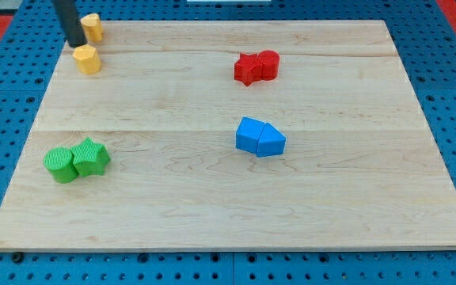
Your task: Move the yellow hexagon to the right of yellow heart
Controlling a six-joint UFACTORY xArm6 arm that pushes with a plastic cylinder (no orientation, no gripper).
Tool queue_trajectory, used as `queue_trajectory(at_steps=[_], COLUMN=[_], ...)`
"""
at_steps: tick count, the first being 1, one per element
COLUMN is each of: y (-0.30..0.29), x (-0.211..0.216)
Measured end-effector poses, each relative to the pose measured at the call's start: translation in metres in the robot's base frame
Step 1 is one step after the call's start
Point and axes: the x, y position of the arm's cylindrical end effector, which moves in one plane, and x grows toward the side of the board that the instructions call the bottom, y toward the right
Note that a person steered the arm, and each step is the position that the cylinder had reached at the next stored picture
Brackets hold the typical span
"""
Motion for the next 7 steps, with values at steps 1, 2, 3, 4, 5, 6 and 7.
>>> queue_trajectory(at_steps=[1, 2, 3, 4, 5, 6, 7], y=[-0.005, 0.024, 0.049, 0.053, 0.053, 0.051, 0.051], x=[0.046, 0.055, 0.045, 0.027, 0.039, 0.061, 0.053])
